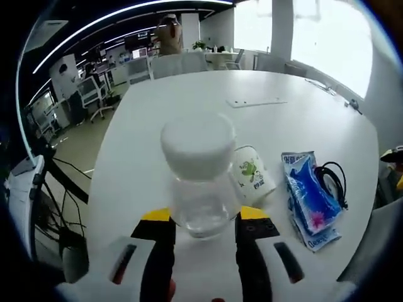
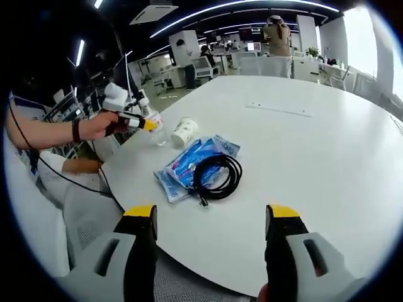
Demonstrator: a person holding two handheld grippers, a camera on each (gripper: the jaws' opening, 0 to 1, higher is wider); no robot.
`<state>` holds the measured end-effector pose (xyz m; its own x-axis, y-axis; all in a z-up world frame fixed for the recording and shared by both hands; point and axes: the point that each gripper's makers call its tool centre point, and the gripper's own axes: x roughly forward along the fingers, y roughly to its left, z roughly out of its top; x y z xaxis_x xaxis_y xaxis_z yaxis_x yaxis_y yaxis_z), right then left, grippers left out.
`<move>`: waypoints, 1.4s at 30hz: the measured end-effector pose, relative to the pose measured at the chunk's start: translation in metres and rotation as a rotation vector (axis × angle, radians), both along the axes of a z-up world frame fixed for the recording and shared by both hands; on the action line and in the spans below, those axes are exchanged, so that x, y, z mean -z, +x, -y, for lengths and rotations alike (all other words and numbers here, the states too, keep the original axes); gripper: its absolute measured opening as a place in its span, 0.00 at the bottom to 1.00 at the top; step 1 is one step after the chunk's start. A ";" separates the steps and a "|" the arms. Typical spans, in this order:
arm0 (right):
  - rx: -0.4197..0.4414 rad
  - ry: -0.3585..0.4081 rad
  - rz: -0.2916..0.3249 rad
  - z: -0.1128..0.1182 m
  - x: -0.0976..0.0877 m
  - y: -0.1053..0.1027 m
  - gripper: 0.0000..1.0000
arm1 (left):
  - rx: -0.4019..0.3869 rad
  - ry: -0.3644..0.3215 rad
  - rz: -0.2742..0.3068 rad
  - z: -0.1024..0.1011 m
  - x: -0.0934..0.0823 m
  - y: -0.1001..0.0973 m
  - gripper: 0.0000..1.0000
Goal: Arrange the tabletop items into an orderly group along one side of the table until the central work area is clear of visible clutter.
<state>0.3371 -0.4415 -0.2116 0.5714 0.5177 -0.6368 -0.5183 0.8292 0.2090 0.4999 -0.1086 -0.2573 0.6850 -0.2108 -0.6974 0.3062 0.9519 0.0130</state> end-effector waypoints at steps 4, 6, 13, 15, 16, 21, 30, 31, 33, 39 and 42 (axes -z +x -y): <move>0.000 -0.003 0.003 0.001 -0.003 0.002 0.69 | 0.000 0.001 0.000 0.001 0.000 0.005 0.36; 0.000 -0.003 0.005 0.002 -0.003 0.002 0.69 | -0.002 -0.003 0.001 0.001 0.000 0.007 0.36; 0.002 -0.002 0.008 0.003 -0.004 0.002 0.69 | -0.009 0.001 -0.002 0.001 0.000 0.007 0.36; 0.001 0.000 0.007 0.002 -0.004 0.001 0.69 | -0.015 -0.001 -0.006 0.001 0.000 0.007 0.37; 0.000 0.000 0.007 0.001 -0.003 0.001 0.70 | -0.018 0.000 -0.008 0.001 0.000 0.006 0.37; -0.003 0.003 0.009 0.000 -0.003 0.000 0.70 | -0.045 -0.028 -0.039 -0.001 0.002 0.003 0.37; -0.006 0.009 0.006 0.001 0.001 -0.004 0.70 | -0.074 -0.054 -0.055 -0.009 0.002 -0.024 0.38; -0.007 0.010 0.005 0.001 0.001 -0.005 0.70 | -0.086 -0.071 -0.062 -0.010 0.002 -0.028 0.38; -0.008 0.016 0.004 0.000 0.003 -0.006 0.70 | -0.121 -0.095 -0.061 -0.015 0.001 -0.037 0.39; -0.003 0.023 -0.004 0.000 0.008 -0.013 0.70 | -0.153 -0.111 -0.072 -0.023 0.006 -0.068 0.38; 0.003 0.026 -0.005 0.001 0.010 -0.013 0.69 | -0.164 -0.129 -0.075 -0.022 0.011 -0.081 0.38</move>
